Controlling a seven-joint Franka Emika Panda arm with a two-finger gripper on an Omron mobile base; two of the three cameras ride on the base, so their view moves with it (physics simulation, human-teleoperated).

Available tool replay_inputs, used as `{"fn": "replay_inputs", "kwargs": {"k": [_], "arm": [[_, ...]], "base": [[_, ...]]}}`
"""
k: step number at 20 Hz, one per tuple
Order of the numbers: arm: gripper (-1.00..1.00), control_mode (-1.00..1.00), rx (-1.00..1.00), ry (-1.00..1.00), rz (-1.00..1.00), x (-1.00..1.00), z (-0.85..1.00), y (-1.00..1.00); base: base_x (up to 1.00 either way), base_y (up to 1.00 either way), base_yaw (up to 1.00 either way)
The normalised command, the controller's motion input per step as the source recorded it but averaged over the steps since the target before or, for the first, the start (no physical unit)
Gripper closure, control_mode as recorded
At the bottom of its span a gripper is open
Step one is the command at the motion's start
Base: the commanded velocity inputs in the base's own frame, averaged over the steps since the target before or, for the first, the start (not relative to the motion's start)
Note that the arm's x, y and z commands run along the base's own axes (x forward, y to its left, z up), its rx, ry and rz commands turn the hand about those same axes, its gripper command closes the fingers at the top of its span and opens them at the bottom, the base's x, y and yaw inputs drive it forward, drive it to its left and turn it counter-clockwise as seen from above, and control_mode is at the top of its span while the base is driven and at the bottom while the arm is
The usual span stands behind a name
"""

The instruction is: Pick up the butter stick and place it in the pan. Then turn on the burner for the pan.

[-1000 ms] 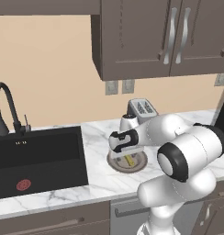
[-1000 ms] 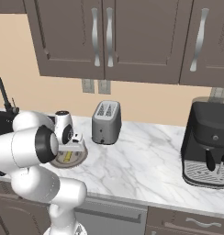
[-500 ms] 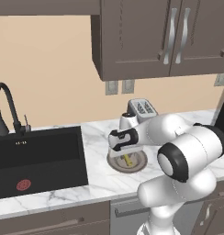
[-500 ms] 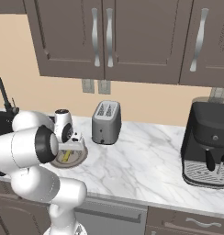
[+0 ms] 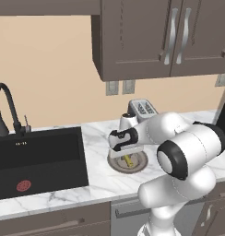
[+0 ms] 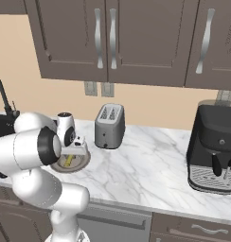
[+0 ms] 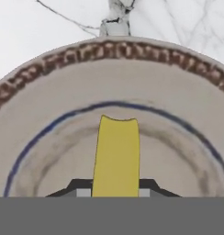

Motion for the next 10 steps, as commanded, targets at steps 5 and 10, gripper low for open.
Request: {"fn": "replay_inputs", "kwargs": {"k": [5,10], "arm": [[1.00,-1.00,0.00,0.00,0.00,-0.09,0.04,-0.01],[1.00,-1.00,0.00,0.00,0.00,-0.18,0.25,-0.06]], "base": [[0.00,0.00,0.00],[0.00,0.00,0.00]]}}
